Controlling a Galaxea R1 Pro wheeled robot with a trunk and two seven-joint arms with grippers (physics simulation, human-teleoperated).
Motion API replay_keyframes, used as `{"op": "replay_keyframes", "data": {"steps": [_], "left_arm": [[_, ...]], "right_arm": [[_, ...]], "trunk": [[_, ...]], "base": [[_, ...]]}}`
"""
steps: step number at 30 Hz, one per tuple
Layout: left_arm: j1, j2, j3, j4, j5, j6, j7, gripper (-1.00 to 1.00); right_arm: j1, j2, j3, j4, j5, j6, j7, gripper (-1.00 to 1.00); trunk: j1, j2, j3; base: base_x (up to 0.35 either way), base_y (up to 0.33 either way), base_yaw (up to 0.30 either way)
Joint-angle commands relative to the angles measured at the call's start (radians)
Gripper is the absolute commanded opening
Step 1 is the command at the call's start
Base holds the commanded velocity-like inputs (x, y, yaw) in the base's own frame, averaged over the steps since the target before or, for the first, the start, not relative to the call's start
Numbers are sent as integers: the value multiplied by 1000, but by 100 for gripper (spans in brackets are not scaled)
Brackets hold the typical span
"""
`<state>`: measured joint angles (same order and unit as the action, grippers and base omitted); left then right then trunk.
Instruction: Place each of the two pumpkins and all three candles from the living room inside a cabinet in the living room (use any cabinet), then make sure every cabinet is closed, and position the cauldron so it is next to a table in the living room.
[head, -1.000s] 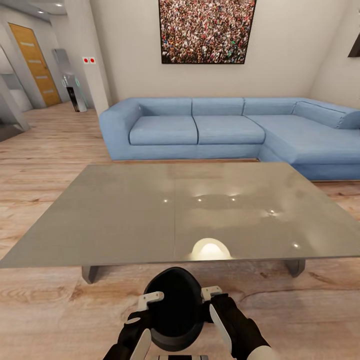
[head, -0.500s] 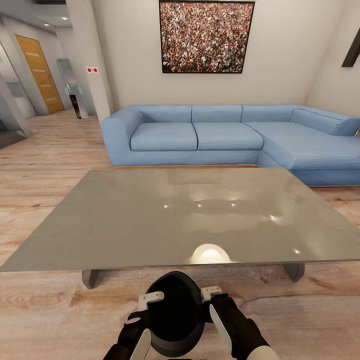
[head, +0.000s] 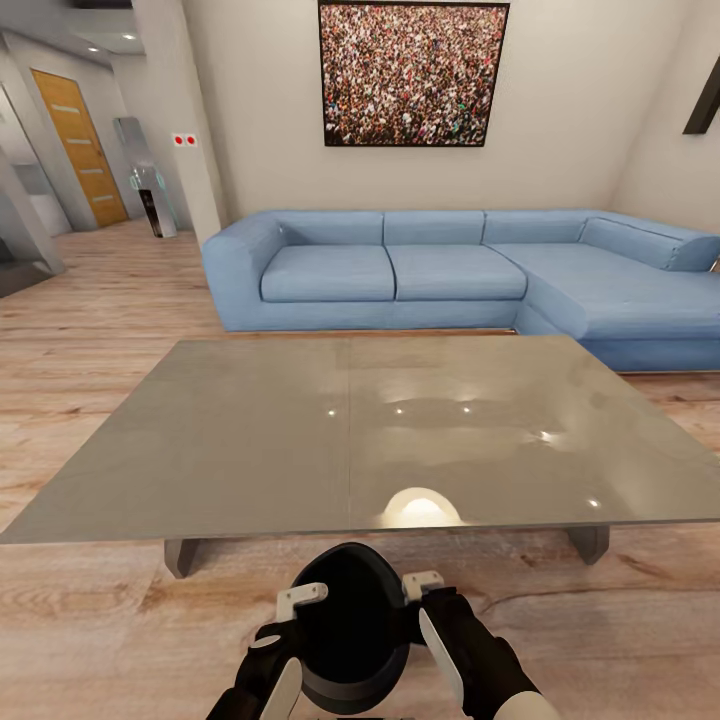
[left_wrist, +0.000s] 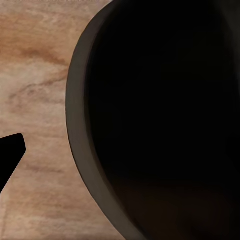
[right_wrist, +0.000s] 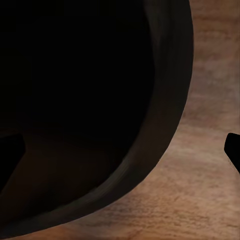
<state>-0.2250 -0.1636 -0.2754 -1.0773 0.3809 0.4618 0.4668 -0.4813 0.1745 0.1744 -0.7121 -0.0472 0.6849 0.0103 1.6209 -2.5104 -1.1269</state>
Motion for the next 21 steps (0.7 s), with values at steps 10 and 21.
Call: {"op": "replay_keyframes", "data": {"steps": [10,21], "left_arm": [[-1,1,-5,-1,9,-67,6,100],[-1,1,-6,-1,8,-79,6,100]], "right_arm": [[0,0,-1,0,-1,-106,-4,100],[0,0,-1,1,0,-116,-4,100]], "trunk": [[0,0,-1],[0,0,-1]], "base": [[0,0,0],[0,0,0]]}}
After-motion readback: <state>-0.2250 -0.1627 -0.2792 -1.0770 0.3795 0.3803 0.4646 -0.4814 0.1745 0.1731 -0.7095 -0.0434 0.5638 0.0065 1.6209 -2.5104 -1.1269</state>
